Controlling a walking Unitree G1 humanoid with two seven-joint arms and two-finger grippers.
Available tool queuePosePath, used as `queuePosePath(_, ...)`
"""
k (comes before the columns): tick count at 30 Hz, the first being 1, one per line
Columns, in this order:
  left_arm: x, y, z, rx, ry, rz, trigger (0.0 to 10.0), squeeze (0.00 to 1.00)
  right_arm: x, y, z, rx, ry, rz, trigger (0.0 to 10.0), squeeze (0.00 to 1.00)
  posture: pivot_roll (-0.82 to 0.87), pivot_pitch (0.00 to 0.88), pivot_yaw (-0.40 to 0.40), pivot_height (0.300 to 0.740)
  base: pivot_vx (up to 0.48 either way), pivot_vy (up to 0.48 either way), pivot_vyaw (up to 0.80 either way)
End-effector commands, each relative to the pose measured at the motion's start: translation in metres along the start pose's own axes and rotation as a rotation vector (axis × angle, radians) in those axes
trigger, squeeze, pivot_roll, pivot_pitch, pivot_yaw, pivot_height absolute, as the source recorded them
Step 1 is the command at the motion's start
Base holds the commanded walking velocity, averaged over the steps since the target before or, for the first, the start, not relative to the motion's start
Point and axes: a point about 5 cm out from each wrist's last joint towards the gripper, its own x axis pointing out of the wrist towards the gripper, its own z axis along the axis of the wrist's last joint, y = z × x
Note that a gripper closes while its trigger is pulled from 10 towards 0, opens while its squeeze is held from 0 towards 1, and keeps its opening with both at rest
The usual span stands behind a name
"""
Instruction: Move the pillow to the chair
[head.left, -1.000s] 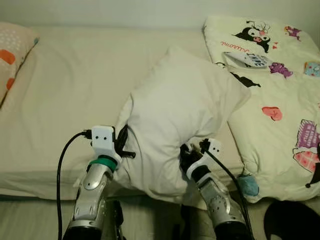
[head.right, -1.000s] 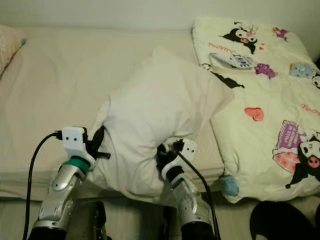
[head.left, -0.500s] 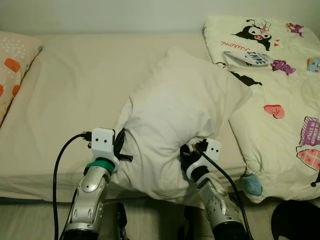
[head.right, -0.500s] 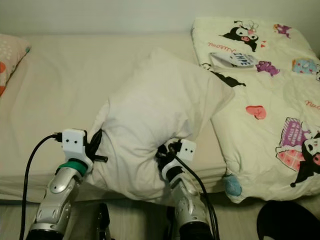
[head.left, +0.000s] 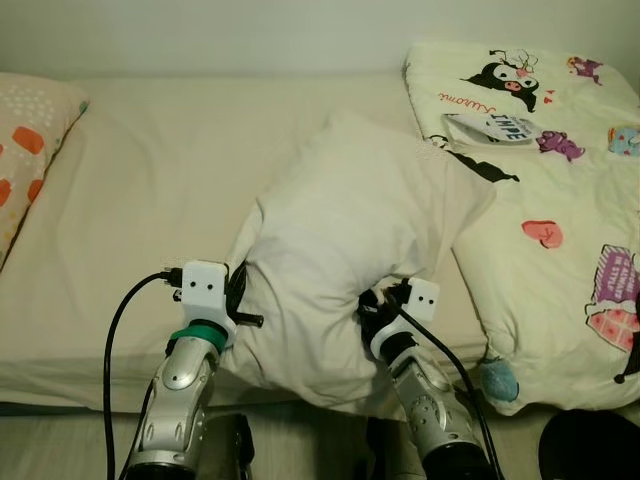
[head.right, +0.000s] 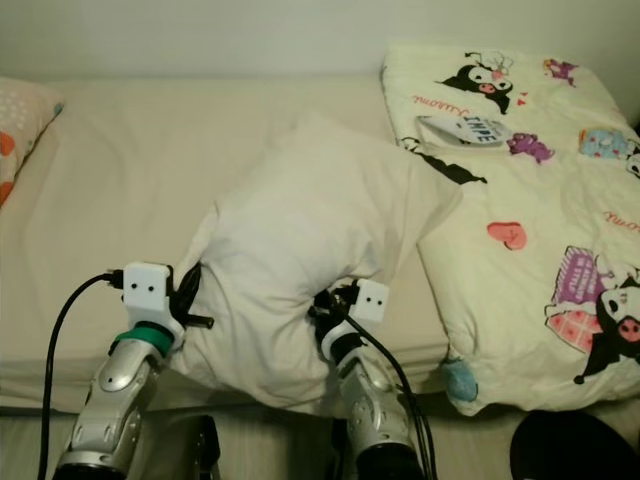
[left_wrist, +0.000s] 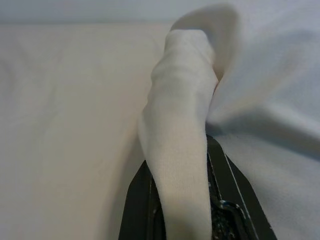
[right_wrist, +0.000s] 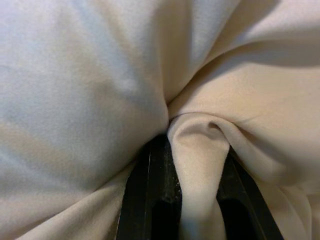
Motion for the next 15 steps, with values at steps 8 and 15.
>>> queuePosePath(8,-0.0038,-0.0046,0.0042,0.025,-0.038,-0.016,10.0,0.0,-0.0011,0.0173,-0.008,0.038,-0.013,0.035,10.0,0.0,0.09,0.041,0.064,0.685,0.0,0.0,0.0)
queuePosePath(15,0.0003,-0.0071,0.0097,0.047,-0.063,-0.029,10.0,0.0,0.0024,0.0223,-0.0027,0.048,-0.022,0.051,10.0,0.0,0.09,0.038,0.059,0.715,0.0,0.0,0.0)
